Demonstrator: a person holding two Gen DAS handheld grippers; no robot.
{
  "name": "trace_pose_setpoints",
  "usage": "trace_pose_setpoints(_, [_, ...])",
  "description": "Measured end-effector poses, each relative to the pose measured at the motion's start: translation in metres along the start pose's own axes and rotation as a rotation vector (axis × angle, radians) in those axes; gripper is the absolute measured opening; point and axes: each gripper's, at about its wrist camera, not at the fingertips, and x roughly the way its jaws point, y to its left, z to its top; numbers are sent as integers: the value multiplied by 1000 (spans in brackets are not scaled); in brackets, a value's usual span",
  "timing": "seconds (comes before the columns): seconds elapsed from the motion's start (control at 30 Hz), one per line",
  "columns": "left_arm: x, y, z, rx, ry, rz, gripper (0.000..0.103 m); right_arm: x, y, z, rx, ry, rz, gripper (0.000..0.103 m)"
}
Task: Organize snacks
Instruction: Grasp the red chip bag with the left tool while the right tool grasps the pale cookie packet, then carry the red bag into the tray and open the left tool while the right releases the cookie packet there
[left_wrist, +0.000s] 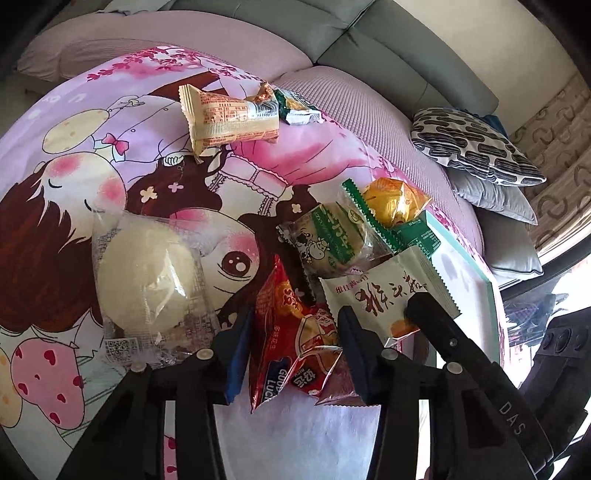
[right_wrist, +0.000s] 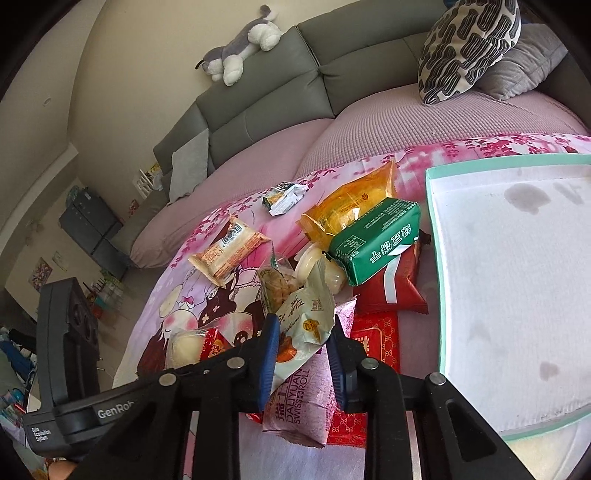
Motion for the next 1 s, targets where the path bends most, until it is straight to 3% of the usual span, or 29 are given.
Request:
trace_pose_setpoints(0.3, [2,1,0,-13,-17,-13,44,-1,-10,-1,48,3,44,27])
trace_pose_setpoints(1.0, [-34,-14,6,18,-173,-27,41,-45,-2,9,-10,-102,87,17])
